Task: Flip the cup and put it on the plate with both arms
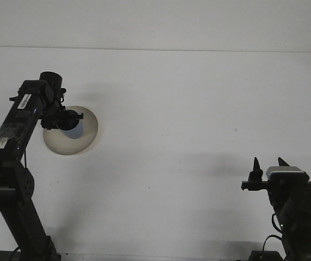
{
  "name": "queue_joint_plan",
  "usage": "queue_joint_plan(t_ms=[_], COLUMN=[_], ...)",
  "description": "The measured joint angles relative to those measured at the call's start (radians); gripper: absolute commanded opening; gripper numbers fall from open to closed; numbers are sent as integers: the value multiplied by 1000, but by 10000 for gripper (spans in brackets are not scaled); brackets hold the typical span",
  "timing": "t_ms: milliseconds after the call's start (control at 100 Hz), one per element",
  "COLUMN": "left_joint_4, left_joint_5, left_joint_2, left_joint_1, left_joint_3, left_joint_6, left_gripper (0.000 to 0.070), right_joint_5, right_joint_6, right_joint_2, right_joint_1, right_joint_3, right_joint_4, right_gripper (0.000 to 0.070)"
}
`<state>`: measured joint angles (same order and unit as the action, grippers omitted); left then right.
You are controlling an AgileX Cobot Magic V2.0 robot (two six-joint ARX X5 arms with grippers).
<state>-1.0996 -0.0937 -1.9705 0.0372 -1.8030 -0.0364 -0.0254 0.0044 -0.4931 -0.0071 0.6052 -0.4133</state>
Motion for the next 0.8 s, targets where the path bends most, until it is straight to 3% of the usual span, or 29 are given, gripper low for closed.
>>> queue_joint_plan(t_ms=[60,110,410,800], left_joint_4=[1,1,2,-2], left_joint_5=[13,14,14,19], left_joint_2=[0,0,27,320], left_joint_1=[0,0,7,27], left_joint_3=[0,0,-26,-56], left_joint_6=[-3,-3,-3,-4], left_gripper=[429,470,470,470], right_joint_5=[0,0,0,3], right_joint_6=[0,0,0,0], right_joint_2=[0,0,0,0], right_joint_1=[0,0,0,0], right_joint_3=[0,0,0,0], right_joint_4=[0,0,0,0], right_gripper=[457,456,456,456])
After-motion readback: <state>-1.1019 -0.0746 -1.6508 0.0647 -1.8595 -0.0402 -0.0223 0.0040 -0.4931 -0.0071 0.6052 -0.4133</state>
